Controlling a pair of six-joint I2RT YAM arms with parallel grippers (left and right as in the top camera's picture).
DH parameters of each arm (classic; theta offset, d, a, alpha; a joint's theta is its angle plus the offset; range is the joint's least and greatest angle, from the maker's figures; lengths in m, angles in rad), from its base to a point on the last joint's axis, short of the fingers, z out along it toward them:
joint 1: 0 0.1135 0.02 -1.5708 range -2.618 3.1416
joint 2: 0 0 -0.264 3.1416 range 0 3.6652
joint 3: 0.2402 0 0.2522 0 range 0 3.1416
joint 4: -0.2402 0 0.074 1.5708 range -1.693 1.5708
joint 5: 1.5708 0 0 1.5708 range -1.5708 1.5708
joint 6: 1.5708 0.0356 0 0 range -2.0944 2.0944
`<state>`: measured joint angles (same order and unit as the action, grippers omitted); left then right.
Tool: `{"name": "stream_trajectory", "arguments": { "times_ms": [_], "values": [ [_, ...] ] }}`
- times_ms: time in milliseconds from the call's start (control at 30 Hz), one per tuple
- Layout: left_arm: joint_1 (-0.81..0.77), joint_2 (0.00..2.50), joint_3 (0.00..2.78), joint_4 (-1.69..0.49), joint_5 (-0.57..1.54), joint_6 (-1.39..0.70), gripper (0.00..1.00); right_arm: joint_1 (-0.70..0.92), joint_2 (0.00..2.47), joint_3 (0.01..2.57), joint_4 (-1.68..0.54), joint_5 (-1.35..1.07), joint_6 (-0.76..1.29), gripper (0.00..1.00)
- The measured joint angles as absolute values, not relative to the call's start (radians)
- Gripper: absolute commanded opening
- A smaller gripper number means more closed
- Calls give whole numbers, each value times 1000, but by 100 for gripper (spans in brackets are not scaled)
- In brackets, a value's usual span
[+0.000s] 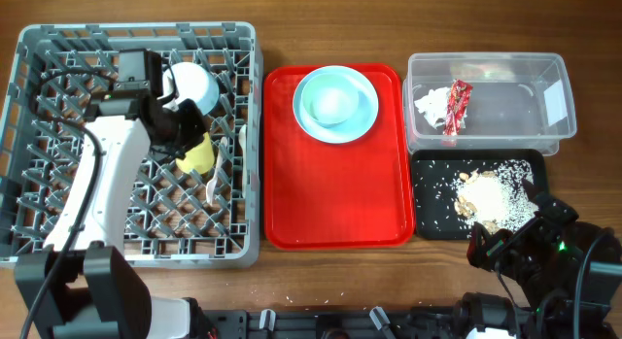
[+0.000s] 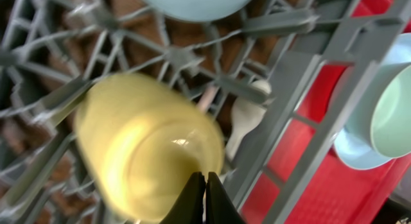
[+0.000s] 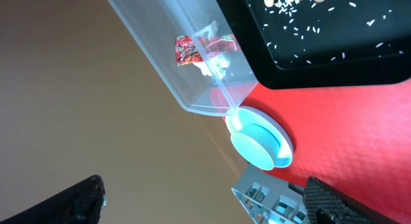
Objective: Sort waste into correct bins and load items into the dishwasher rack
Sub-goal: 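Carry the yellow cup with the left gripper and set it in the rack, then reach the left gripper to the green bowl on the plate and grasp it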
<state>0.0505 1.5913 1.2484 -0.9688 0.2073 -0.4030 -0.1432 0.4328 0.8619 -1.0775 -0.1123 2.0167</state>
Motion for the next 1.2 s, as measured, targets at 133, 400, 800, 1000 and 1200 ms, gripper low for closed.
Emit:
{"name": "stream_trajectory", "arguments": {
  "times_ms": [133, 400, 800, 1000, 1200],
  "values": [
    [71, 1539, 1283, -1068, 205, -407, 4, -143, 433, 862, -1077, -112, 2017, 100],
    [-38, 1301, 1382, -1033, 205, -437, 4, -143, 433, 862, -1077, -112, 2017, 100],
    [-397, 1591, 1573, -1007, 190, -461, 16, -143, 433, 862, -1076, -112, 2017, 100],
    [-503, 2015, 2045, -1263, 145, -415, 18, -143, 432, 862, -1077, -112, 2017, 100],
    [-581, 2255, 2206, -1173, 77, -368, 25, -143, 433, 862, -1077, -112, 2019, 100]
  ]
}}
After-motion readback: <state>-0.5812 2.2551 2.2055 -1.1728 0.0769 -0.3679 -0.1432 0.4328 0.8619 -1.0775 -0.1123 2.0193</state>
